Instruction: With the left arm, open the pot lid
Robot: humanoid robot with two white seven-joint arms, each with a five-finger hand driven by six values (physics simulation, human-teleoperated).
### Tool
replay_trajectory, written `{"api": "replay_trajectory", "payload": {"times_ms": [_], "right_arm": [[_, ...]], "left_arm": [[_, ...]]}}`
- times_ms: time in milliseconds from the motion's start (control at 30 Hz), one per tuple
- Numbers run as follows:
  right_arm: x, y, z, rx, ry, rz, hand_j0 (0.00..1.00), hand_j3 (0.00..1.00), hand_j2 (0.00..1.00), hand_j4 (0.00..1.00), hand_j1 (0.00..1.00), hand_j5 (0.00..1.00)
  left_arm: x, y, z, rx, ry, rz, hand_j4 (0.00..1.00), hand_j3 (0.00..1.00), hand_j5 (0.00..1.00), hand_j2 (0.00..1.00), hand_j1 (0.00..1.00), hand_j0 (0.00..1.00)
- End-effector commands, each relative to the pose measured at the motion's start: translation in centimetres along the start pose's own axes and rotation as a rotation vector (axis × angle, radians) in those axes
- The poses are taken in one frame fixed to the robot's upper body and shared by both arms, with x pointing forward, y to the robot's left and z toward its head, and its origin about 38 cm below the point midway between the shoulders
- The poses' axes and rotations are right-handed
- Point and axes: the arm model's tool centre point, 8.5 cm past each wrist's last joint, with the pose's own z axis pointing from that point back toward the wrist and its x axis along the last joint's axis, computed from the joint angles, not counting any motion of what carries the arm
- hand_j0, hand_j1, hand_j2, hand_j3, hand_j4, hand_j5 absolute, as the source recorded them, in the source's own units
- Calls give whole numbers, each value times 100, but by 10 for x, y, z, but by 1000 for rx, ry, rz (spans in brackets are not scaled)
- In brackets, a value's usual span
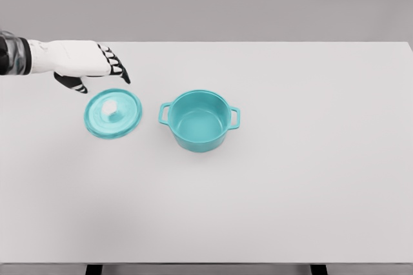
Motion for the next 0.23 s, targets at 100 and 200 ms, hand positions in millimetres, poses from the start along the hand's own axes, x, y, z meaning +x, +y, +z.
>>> {"api": "replay_trajectory", "payload": {"times_ms": [100,200], "right_arm": [[0,0,0,0,0,0,100,100,100,100,100,100],[0,0,0,0,0,0,100,100,100,100,100,100]], "left_arm": [[-39,-31,44,-4,124,145,100,100,100,100,100,100],[-70,-62,76,-9,243,260,100,100,100,100,100,100]]}}
